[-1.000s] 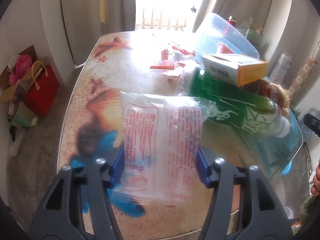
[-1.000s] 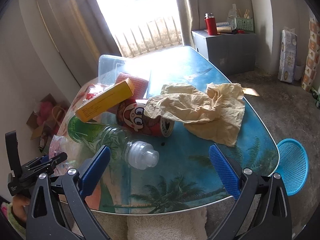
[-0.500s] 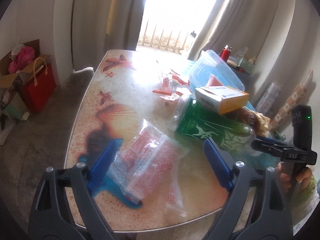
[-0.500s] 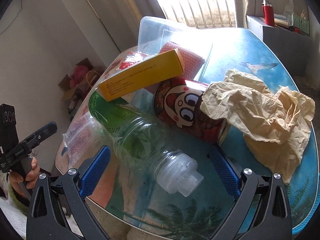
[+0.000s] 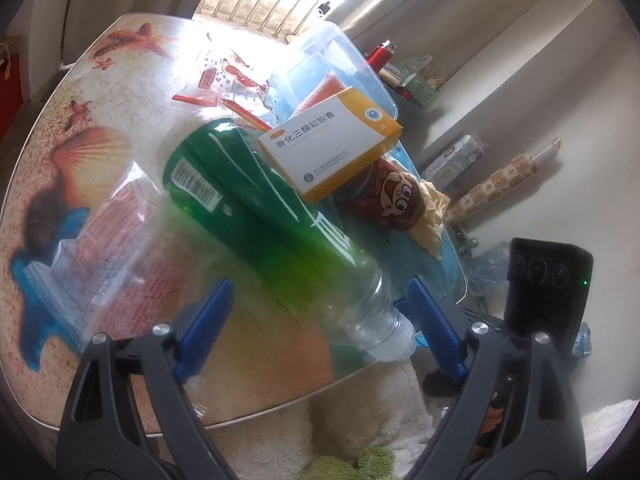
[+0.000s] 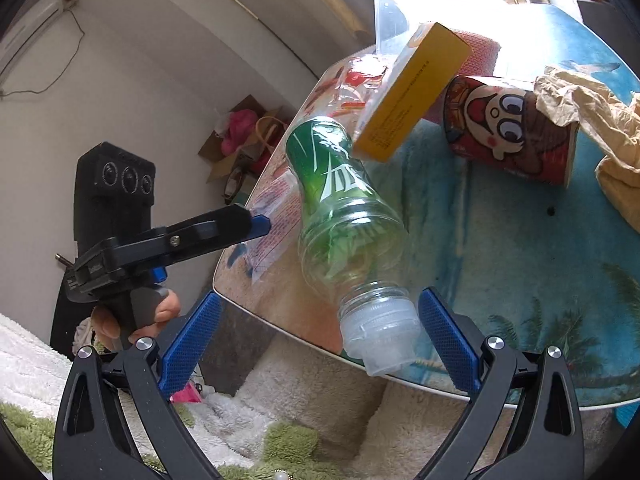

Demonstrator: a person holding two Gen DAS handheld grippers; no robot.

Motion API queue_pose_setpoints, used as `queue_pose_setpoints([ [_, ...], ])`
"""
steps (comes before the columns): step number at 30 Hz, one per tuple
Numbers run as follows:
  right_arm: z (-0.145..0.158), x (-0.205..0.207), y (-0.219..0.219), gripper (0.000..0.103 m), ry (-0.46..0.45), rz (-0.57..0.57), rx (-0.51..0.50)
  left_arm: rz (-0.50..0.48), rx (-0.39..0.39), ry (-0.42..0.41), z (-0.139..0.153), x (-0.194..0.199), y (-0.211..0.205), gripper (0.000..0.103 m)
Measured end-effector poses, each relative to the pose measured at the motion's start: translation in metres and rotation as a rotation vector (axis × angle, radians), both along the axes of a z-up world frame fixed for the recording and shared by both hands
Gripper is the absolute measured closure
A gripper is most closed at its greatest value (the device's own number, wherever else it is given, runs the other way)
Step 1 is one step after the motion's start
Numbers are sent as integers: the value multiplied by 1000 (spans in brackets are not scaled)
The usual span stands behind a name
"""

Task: Collect trash
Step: 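Move the bag aside with the left gripper and grasp the green bottle, then lift the green bottle with the left gripper while the right gripper grasps the yellow box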

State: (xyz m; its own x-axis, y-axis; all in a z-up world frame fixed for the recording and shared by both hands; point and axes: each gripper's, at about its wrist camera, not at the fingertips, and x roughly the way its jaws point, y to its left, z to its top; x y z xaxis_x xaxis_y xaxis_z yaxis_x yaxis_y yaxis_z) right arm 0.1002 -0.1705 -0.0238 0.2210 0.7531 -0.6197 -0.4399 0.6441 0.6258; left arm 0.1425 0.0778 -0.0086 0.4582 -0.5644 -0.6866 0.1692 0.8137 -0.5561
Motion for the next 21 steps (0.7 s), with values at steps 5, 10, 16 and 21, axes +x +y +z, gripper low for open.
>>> queue_pose_setpoints([
  [5,-5,-10,0,6,9,8,16,35,28,106,-15,10,-17,18],
  [10,-6,-12,-2,6,7,11,54,77,25,199,-29,20,-29,18],
  [16,-3,-26,-26,6,-18,9,64,82,65,230,-37,20,-49,30],
  [21,3,-36,-52,6,-46,-12,44,70,89,232,-38,11,-64,32],
])
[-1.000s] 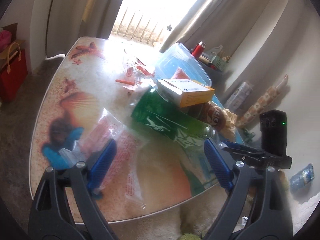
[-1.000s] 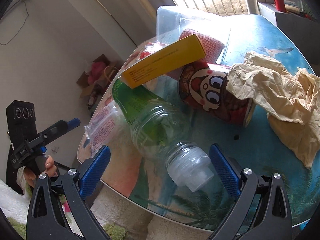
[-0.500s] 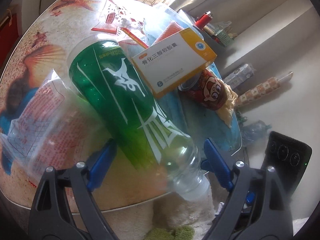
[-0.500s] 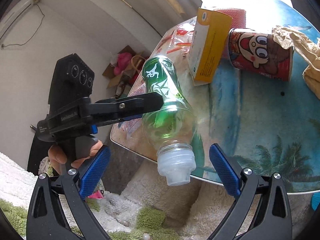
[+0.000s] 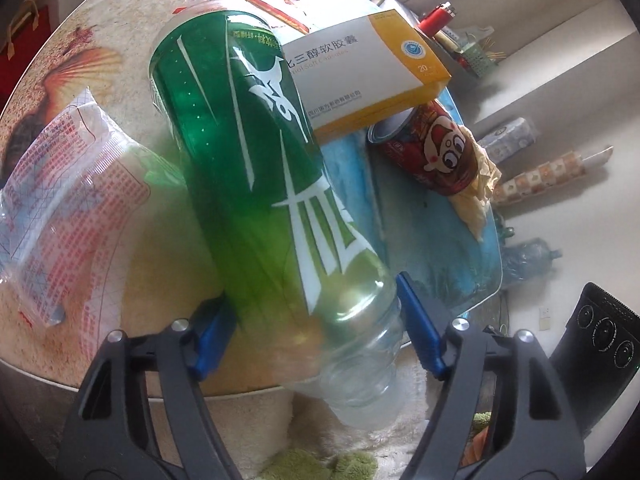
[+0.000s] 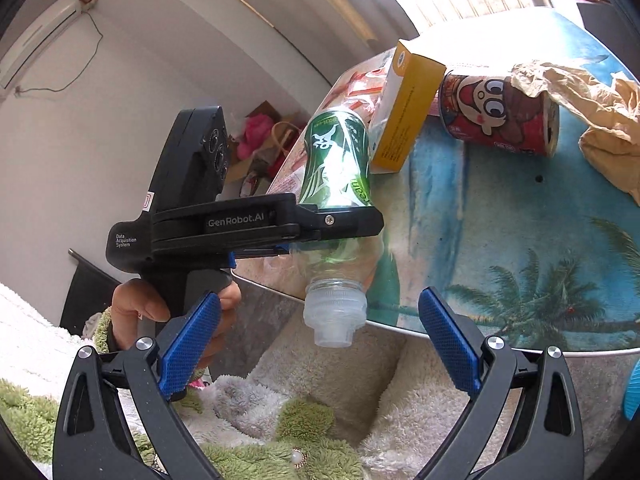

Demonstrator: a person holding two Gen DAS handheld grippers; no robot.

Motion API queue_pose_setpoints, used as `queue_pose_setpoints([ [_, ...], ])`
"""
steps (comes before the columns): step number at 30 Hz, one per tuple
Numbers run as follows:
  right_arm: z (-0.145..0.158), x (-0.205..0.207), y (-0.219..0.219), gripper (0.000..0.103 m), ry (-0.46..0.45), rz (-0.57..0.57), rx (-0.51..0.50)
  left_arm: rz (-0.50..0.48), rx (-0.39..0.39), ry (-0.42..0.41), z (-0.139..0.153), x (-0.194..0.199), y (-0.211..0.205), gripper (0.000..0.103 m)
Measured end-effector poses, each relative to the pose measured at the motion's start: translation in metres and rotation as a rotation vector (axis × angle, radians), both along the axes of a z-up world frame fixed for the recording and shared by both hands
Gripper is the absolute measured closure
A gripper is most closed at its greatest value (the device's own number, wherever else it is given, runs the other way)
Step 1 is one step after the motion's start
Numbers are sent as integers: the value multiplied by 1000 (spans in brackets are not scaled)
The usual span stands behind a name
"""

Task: Collect trash
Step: 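Lift the green bottle with the left gripper while the right gripper grasps the yellow box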

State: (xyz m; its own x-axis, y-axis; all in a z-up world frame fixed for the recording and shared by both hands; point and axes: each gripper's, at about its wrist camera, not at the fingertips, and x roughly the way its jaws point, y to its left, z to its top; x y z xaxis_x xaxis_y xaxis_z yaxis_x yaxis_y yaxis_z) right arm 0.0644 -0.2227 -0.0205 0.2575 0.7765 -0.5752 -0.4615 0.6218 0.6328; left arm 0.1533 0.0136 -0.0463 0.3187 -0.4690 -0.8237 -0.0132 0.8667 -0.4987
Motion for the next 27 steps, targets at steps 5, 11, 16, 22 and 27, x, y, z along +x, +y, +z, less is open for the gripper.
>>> queue_pose_setpoints([
  [5,2,0,-39,6,-8,-108,1,-38,-3,13,-1,-13,-12,32],
  [11,6,32,-81,6,64,-273,157,13,-37,28,-2,-10,-2,26],
  [16,20,62,-70,8,92,-342,242,65,-71,-7,3,0,12,25],
  [22,25,101,-23,16,114,-397,187,74,-103,-20,0,4,24,29],
  [27,-1,125,6,23,227,-444,154,62,-114,-23,-1,2,34,33],
])
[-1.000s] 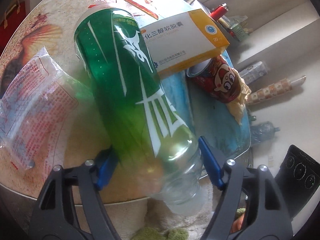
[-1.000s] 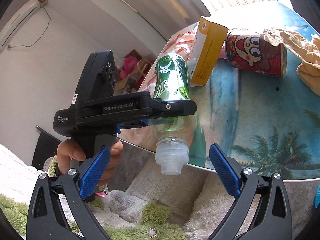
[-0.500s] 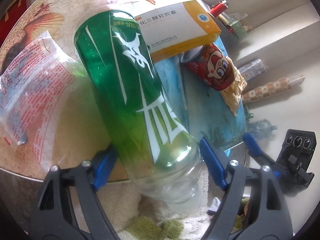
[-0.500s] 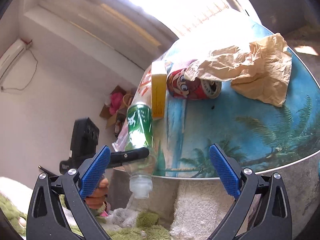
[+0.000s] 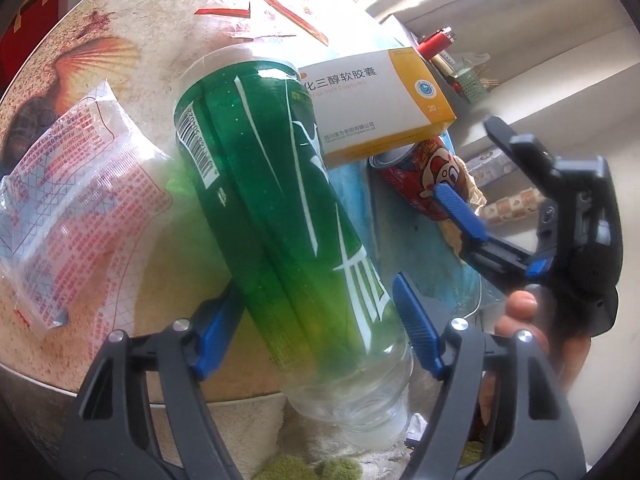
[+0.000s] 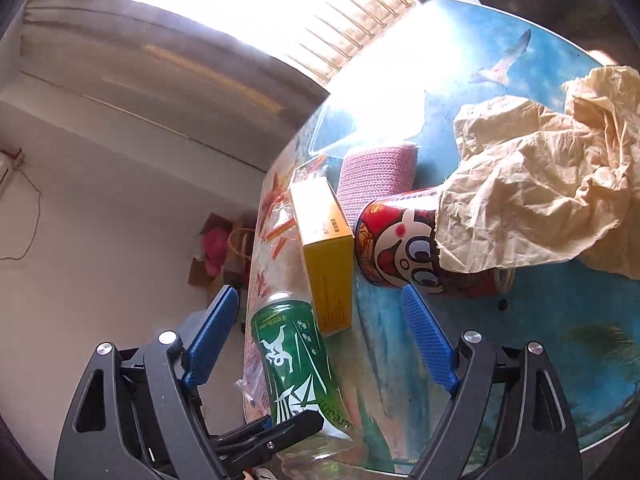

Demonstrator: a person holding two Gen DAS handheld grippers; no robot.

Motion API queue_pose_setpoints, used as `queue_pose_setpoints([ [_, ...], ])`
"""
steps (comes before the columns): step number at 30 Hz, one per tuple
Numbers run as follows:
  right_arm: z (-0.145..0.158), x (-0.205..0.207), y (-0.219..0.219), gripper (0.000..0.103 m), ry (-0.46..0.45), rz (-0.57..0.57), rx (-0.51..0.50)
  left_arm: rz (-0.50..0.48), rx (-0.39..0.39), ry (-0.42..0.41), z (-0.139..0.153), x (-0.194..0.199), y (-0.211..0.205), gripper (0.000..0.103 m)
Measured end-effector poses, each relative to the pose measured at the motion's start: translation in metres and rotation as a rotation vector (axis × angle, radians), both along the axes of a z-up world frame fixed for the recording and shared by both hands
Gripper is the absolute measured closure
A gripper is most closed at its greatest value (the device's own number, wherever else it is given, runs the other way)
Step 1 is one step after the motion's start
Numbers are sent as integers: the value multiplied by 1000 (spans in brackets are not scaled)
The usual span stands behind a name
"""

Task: Collect trash
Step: 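Lift the green bottle with the left gripper while the right gripper grasps the yellow box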

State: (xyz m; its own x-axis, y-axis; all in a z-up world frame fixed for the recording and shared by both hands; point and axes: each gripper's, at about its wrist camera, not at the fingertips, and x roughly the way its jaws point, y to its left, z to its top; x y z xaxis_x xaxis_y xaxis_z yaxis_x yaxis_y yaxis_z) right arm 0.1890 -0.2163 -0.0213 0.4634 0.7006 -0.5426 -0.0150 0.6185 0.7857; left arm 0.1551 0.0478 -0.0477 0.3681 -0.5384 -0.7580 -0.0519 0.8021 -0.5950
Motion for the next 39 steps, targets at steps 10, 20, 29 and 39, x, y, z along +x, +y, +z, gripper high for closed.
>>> queue_pose_setpoints([
  [10,-12,11,32,35,8,-49,-116,-35,-25,-1,-5,2,2,33],
  [20,-23,24,38,68,-2,-65,-132,-44,-29,-4,-5,4,0,34],
  [29,-8,19,38,98,-73,-31,-168,-31,-7,-17,-4,-5,-3,34],
  [39,27,41,37,54,-126,-11,-319,-26,4,-24,-2,-9,-8,34],
])
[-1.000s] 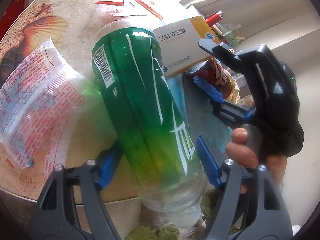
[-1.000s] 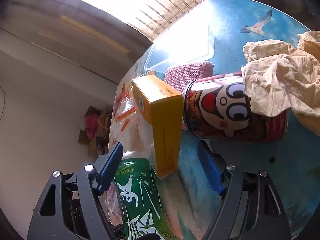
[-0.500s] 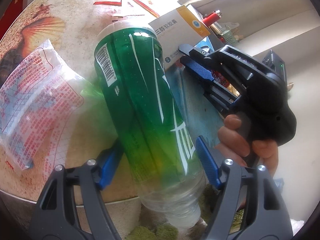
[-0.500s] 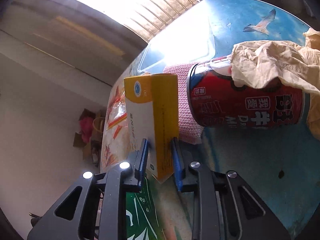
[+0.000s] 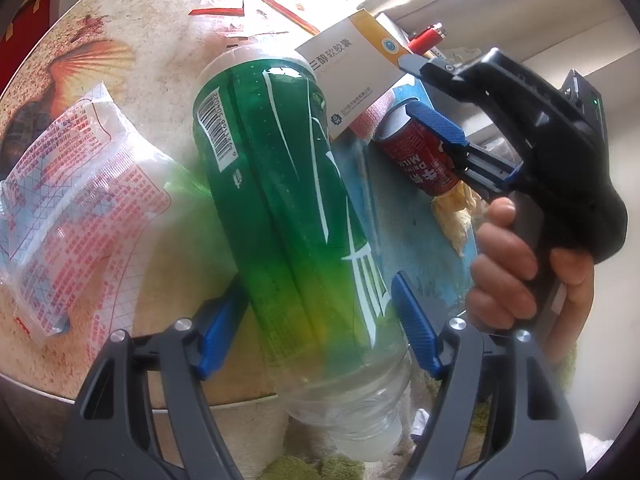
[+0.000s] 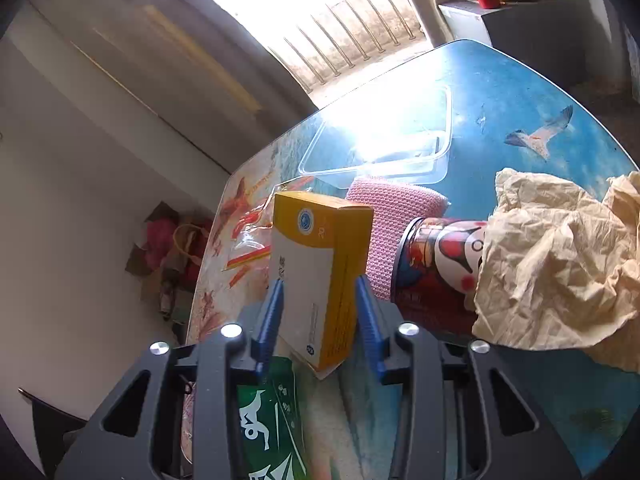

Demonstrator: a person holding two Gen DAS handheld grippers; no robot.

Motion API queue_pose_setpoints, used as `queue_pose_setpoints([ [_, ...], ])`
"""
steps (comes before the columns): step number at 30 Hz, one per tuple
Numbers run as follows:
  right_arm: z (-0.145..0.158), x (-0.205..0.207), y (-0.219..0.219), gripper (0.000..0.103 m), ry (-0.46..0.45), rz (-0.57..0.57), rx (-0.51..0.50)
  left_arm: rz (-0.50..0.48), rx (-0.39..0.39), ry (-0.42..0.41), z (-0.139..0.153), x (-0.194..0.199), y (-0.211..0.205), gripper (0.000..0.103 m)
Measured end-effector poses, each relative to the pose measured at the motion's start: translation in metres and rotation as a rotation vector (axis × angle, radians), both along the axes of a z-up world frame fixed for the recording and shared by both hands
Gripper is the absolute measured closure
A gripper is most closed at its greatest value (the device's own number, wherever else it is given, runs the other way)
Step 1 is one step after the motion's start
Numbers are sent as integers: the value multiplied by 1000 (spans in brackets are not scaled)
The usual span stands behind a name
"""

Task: Collect trash
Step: 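Lift the green bottle with the left gripper while the right gripper grasps the yellow box, then carry bottle and box over the blue wastebasket and open both grippers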

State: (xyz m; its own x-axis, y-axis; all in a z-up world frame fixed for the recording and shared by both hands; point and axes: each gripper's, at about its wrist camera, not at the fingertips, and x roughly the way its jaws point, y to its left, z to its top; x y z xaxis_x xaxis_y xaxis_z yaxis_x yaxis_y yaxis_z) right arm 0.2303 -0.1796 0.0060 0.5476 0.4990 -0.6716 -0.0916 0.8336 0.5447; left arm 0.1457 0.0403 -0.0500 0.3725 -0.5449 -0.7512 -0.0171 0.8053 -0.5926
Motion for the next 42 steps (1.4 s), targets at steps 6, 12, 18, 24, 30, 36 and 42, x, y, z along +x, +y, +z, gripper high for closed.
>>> queue_pose_setpoints([
  [6,6,36,10,43,-5,20,-70,-5,-5,0,0,-1,0,34],
  [12,-3,62,15,40,65,92,-47,-14,-7,1,-2,2,4,34],
  [18,-18,62,20,43,100,150,-26,-13,-8,0,-1,4,4,34],
  [24,-6,43,17,58,17,145,-17,-8,6,-8,-1,5,4,34],
  [30,28,19,8,74,-108,113,-66,-1,52,-36,4,5,3,37],
  [36,63,-5,-23,74,-222,30,-61,7,66,-60,11,6,2,39],
  [42,89,-39,-75,74,-297,-35,0,9,58,-120,34,0,3,41],
])
